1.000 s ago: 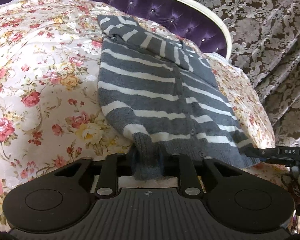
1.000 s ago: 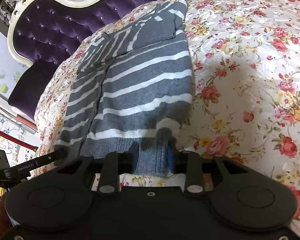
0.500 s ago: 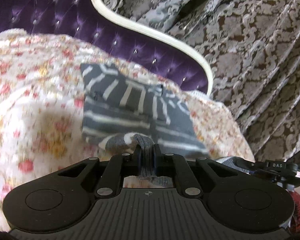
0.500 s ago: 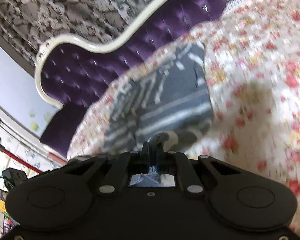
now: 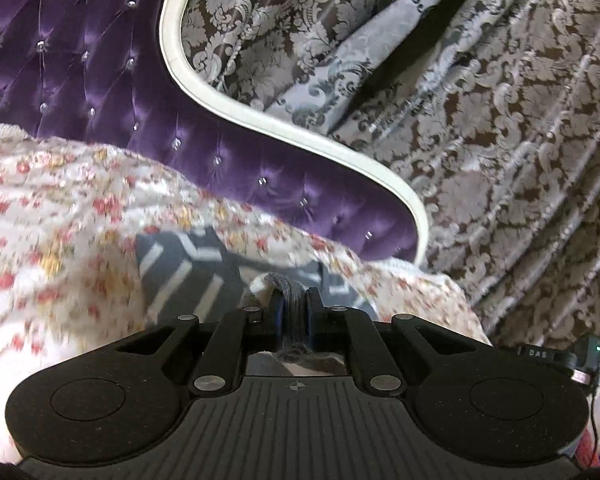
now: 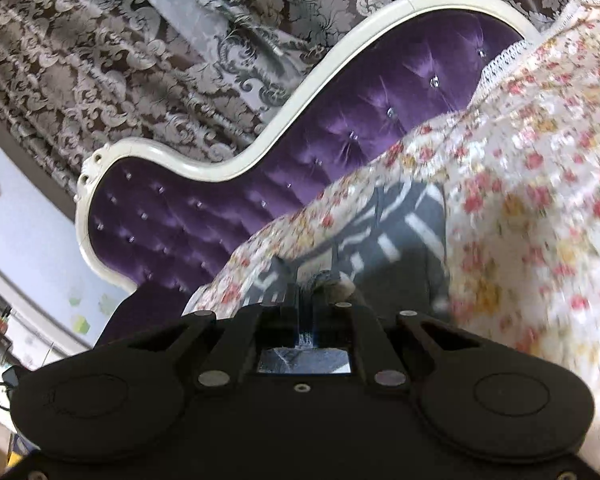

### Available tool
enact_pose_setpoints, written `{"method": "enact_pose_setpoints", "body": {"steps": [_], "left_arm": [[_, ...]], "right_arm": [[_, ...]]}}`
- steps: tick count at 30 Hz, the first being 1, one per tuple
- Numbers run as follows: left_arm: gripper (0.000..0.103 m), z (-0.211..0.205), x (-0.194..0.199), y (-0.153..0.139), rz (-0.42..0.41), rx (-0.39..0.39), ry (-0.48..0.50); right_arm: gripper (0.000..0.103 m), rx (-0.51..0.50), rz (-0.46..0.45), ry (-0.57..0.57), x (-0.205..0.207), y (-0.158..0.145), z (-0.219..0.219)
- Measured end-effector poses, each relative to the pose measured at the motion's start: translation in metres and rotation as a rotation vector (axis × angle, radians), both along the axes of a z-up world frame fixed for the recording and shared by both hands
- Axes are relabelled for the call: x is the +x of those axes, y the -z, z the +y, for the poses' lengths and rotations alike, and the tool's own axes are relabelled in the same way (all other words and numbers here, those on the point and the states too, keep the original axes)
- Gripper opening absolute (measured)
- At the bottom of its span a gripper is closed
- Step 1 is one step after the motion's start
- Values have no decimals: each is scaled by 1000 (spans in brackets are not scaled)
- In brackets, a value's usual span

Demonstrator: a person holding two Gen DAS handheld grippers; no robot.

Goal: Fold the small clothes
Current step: 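Lift the hem with both tools and fold it over toward the collar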

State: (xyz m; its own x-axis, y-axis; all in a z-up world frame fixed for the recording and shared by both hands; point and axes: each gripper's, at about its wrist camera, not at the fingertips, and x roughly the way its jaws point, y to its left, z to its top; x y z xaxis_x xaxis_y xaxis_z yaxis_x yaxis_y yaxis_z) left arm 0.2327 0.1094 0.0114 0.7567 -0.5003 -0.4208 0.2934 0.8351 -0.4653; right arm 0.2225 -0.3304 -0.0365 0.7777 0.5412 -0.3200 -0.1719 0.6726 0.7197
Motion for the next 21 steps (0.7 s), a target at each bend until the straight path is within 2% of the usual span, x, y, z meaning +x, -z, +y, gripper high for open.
{"method": "enact_pose_setpoints", "body": {"steps": [8, 18, 21], "left_arm": [[10, -9, 73, 12, 28, 13, -44], [10, -15, 141, 57, 105, 63, -108], [15, -17, 154, 70, 123, 82, -123]], "right_arm": [[14, 6, 35, 34, 78, 16, -1], [14, -65, 112, 51, 154, 51, 9], [17, -90, 135, 64, 165, 63, 11]]}}
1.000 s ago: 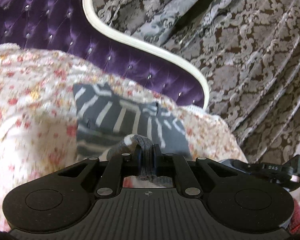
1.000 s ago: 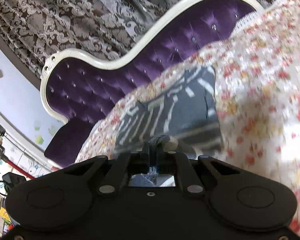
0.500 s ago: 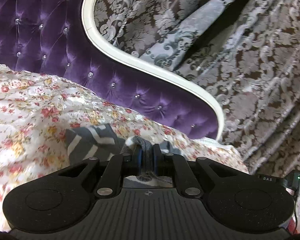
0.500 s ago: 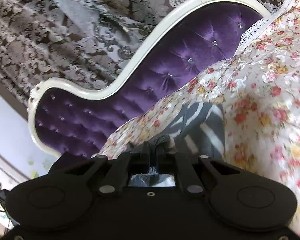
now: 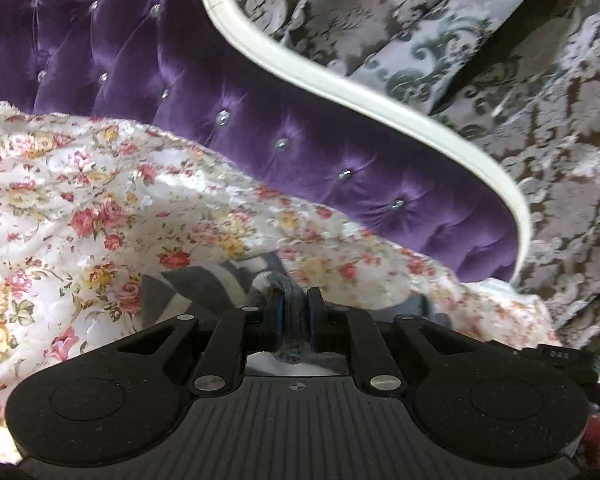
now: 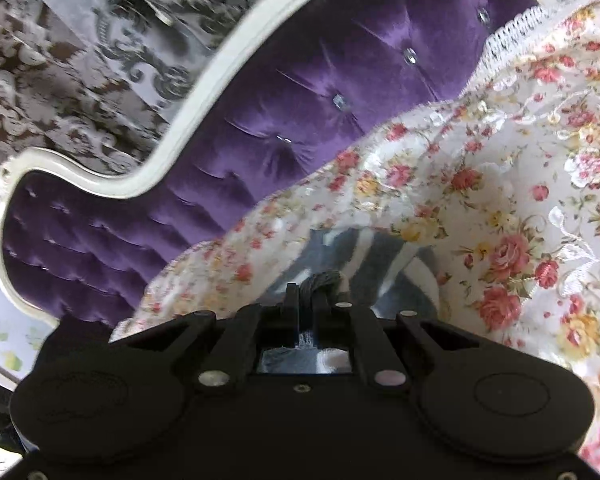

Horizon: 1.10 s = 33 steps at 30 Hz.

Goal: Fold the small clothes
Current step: 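Lift the hem with both tools and fold it over toward the collar, then open both tools and release the folded hem onto the cardigan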

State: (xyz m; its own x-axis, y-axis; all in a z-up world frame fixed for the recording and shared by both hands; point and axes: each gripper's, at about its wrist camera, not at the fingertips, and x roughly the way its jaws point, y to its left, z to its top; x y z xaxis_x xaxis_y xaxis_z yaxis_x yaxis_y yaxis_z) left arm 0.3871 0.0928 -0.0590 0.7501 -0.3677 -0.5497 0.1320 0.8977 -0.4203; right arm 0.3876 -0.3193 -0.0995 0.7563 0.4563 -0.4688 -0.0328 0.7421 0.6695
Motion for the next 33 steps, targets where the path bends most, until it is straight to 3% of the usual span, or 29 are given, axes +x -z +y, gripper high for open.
{"method": "enact_pose_setpoints", "body": {"steps": [3, 5, 7, 14, 18, 23, 25, 27, 28, 30, 32, 33], "left_arm": [[34, 2, 8, 7, 2, 18, -23], [38, 4, 8, 4, -9, 20, -41], [44, 5, 6, -3, -29, 33, -44], [58, -17, -19, -18, -82, 176, 34], [59, -31, -27, -2, -71, 265, 90], [59, -32, -21, 24, -8, 311, 98], [59, -30, -16, 33, 22, 328, 84], [59, -26, -15, 40, 29, 328, 81], [59, -26, -16, 41, 17, 337, 83], [60, -30, -18, 41, 14, 362, 86], [60, -33, -18, 41, 13, 380, 86], [60, -33, -19, 42, 13, 378, 84]], "right_arm": [[24, -9, -12, 21, 2, 6, -2], [56, -12, -44, 36, -1, 4, -5], [66, -46, -86, 47, -9, -3, -7], [66, -204, -142, 17, -29, -24, 4], [66, -275, -129, -26, -32, -21, 16], [66, -341, -112, -59, -31, -10, 25], [65, -393, -105, -83, -29, -6, 31], [57, -477, -101, -110, -26, -1, 40], [47, -512, -100, -122, -25, 1, 44], [41, -545, -102, -138, -23, 4, 49], [18, -540, -108, -133, -21, 4, 50], [15, -541, -110, -128, -21, 3, 50]]}}
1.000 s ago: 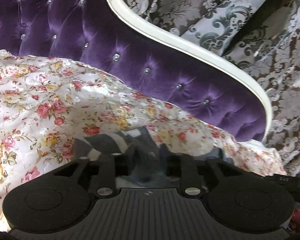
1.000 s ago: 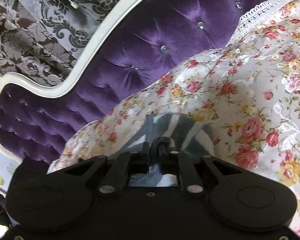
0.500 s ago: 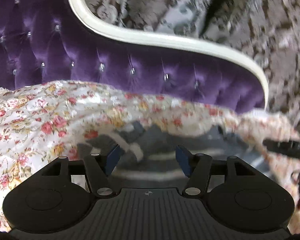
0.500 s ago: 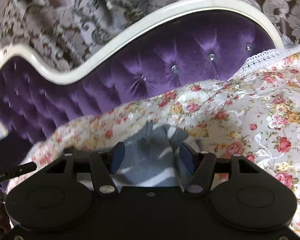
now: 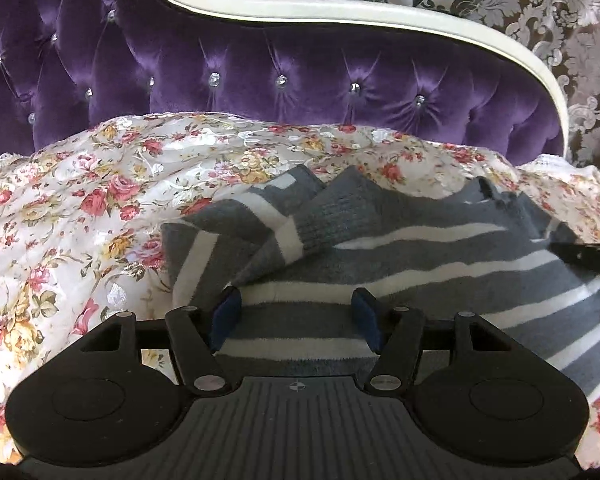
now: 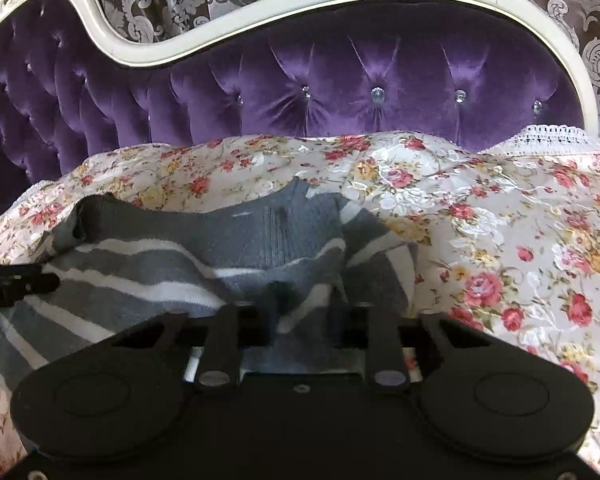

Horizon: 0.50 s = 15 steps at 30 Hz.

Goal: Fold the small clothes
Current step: 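Open both tools and release the folded hem onto the cardigan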

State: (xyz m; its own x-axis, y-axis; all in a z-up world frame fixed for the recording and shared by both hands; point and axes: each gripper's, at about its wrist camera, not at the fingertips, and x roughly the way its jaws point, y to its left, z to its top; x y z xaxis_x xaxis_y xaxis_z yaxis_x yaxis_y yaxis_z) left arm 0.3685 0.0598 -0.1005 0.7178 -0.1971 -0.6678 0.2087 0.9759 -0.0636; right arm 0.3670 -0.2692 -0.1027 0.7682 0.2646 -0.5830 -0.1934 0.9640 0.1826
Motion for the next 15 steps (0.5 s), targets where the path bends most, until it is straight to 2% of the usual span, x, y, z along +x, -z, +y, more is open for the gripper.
{"method": "enact_pose_setpoints", "body": {"steps": [4, 7, 10, 13, 14, 15], "left_arm": [[60, 2, -1, 0, 0, -13, 5], [60, 2, -1, 0, 2, -16, 4], [60, 1, 0, 0, 4, -14, 2], [60, 1, 1, 0, 8, -15, 0], [60, 1, 1, 0, 10, -15, 0], [60, 1, 2, 0, 12, -16, 0]], "right_arm": [[14, -31, -19, 105, 5, -2, -11], [14, 33, 12, 145, 10, 3, -28], [27, 45, 4, 155, 4, -2, -29], [29, 63, -22, 154, -8, -13, -26], [40, 78, -29, 156, -12, -17, -26], [46, 101, -35, 162, -17, -22, -26]]}}
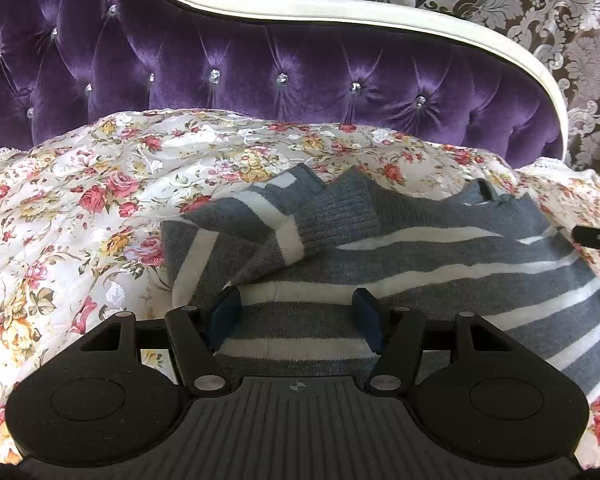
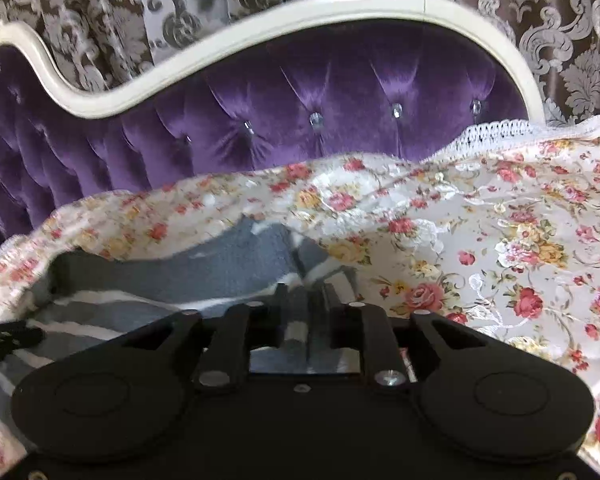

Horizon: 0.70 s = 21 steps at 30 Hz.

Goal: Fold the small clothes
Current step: 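Open both tools and release the folded hem onto the cardigan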

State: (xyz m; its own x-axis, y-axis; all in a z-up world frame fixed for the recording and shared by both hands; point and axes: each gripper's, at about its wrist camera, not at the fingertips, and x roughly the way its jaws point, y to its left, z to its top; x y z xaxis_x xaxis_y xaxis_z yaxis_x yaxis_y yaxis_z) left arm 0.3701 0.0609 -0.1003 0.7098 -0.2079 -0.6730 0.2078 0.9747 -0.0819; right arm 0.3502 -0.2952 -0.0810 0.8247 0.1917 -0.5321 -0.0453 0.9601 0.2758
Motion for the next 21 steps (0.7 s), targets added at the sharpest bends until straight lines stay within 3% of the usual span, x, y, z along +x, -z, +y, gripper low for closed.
{"method": "enact_pose_setpoints", "body": {"steps": [1, 4, 7, 9, 11, 13, 16, 21], "left_arm": [[60, 0, 0, 0, 2, -1, -1], [60, 0, 1, 0, 7, -1, -3], [60, -1, 1, 0, 10, 3, -4], [61, -1, 2, 0, 13, 5, -5], [61, -1, 3, 0, 16, 7, -6], [61, -2, 4, 0, 20, 13, -4], [62, -3, 6, -1, 27, 24, -2], [62, -2, 11, -5, 61, 25, 4]], "right_arm": [[55, 24, -8, 6, -5, -4, 0], [61, 59, -15, 15, -18, -14, 1], [78, 56, -17, 19, -31, -19, 5], [80, 65, -21, 22, -39, -18, 6], [91, 79, -28, 30, -45, -13, 6], [94, 75, -28, 30, -46, -4, 6], [94, 40, 45, 6, -37, 6, 9], [98, -4, 33, -1, -38, -2, 10]]}}
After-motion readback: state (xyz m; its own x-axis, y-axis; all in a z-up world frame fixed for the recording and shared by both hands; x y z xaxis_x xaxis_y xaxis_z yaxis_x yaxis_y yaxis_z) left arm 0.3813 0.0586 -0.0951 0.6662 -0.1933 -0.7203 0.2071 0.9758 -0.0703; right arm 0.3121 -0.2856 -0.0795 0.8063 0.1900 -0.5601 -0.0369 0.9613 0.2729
